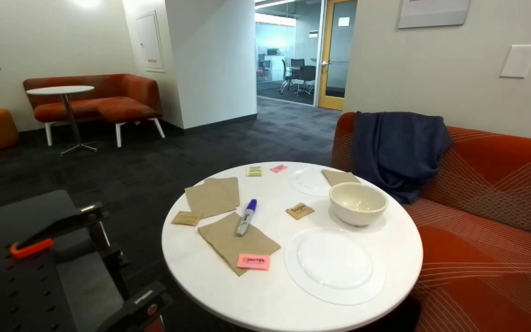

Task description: Pick up the marker and place it in the bowl

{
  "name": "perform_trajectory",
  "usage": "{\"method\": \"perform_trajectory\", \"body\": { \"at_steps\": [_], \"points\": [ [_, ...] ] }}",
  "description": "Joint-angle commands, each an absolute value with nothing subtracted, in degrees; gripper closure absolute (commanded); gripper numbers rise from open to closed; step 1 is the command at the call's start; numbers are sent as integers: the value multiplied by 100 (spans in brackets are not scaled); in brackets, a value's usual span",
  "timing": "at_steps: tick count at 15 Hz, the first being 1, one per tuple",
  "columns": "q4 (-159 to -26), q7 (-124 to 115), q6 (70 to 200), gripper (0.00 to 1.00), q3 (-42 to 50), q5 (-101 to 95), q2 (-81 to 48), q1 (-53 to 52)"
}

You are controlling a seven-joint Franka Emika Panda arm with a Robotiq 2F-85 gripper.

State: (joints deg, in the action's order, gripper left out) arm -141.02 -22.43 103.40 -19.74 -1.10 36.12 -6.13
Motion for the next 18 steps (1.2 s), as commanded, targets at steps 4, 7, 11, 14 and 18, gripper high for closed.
{"method": "perform_trajectory", "body": {
  "at_steps": [4, 7, 11, 14, 18],
  "points": [
    [-14652, -1041, 10525, 0, -1215, -174, 3640, -747],
    [-15003, -417, 10873, 0, -950, -263, 3662, -747],
    [-15609, 377, 11611, 0, -552, -425, 3723, -676],
    [-15924, 794, 12201, 0, -277, -599, 3575, -606],
    [-15989, 1199, 12828, 0, -24, -757, 3065, -537]
  ]
}}
